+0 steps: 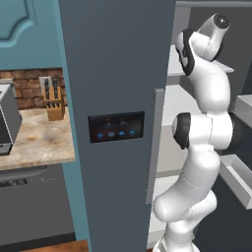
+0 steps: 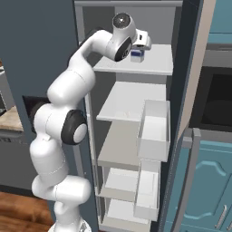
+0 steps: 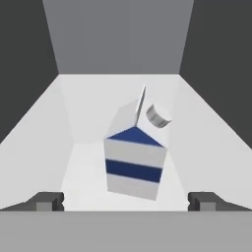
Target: Take out the milk from the fridge and place it on the tray on the counter. Then take the sugar cube near the tray and place it in the tray.
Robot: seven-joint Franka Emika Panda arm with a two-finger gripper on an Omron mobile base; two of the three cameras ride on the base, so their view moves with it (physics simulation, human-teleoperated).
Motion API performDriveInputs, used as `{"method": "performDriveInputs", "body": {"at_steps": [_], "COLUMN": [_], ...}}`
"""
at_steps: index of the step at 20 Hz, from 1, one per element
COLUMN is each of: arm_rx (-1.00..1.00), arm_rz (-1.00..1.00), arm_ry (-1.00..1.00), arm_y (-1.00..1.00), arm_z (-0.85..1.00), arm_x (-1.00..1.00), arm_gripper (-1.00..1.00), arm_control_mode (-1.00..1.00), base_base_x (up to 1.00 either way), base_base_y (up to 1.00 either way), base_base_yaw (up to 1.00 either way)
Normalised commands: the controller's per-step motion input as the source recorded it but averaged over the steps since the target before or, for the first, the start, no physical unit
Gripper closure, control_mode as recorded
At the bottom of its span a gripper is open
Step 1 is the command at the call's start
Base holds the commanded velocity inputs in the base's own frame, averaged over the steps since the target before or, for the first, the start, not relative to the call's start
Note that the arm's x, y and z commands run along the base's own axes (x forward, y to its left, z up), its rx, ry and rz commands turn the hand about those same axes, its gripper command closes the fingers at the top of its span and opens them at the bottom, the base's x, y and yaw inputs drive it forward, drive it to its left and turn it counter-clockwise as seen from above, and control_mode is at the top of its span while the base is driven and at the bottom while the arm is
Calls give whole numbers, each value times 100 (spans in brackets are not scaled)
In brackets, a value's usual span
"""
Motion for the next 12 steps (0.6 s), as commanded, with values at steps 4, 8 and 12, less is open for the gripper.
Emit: {"method": "performDriveInputs", "body": {"at_steps": [4,8,12], "arm_rx": [0,0,0], "arm_rz": [0,0,0], "arm_ry": [1,3,2], "arm_y": [-1,-8,0], "arm_z": [-3,-4,-13], "arm_x": [33,28,20], "arm_gripper": [-100,-100,-100], "arm_control_mode": [-100,-100,-100], "base_base_x": [0,0,0], "base_base_y": [0,0,0], "base_base_yaw": [0,0,0]}}
